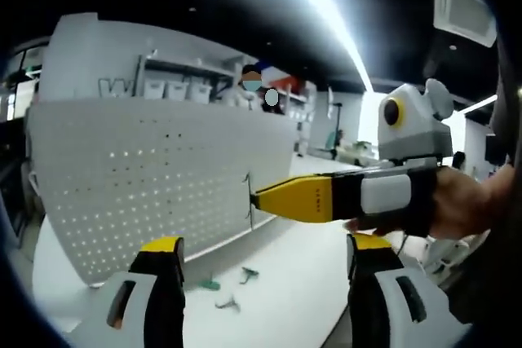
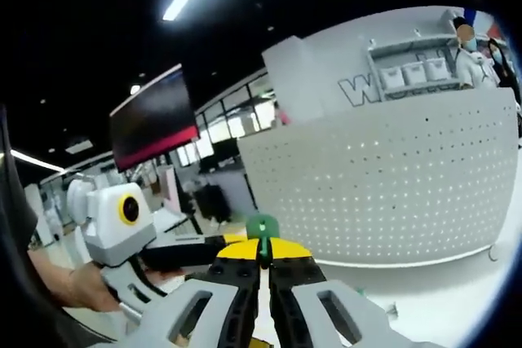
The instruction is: Insert the hook assembly into the mounting plate slot until the hook locks in place.
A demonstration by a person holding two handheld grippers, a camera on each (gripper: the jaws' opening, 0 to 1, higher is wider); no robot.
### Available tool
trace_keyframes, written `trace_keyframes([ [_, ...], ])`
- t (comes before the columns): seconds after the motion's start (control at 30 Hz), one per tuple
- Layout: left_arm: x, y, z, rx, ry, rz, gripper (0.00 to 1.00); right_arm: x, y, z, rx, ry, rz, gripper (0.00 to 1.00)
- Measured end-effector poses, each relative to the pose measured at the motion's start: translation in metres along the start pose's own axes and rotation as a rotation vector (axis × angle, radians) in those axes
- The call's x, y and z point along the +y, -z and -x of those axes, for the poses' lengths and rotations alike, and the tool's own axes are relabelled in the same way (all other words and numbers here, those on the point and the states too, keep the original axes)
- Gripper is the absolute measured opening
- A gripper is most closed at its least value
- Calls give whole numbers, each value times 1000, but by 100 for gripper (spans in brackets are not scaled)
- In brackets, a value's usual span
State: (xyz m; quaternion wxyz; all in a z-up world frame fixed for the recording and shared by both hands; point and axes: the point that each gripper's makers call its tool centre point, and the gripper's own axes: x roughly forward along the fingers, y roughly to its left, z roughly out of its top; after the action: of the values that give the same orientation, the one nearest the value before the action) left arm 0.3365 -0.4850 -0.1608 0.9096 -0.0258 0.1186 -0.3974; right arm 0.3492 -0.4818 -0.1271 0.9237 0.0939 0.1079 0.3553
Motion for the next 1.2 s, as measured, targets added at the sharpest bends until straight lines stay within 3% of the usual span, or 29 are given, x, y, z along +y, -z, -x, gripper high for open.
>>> trace_keyframes([
  [0.33, -5, -3, 3, -5, 7, -6, 100, -13, -2, -11, -9, 26, 34, 0],
  [0.7, -1, -2, 3, -11, 9, 20, 100, -32, -7, -24, -27, 76, 76, 0],
  [1.2, 17, 5, 6, -2, -28, 49, 100, -98, -40, -46, -114, 246, 131, 0],
])
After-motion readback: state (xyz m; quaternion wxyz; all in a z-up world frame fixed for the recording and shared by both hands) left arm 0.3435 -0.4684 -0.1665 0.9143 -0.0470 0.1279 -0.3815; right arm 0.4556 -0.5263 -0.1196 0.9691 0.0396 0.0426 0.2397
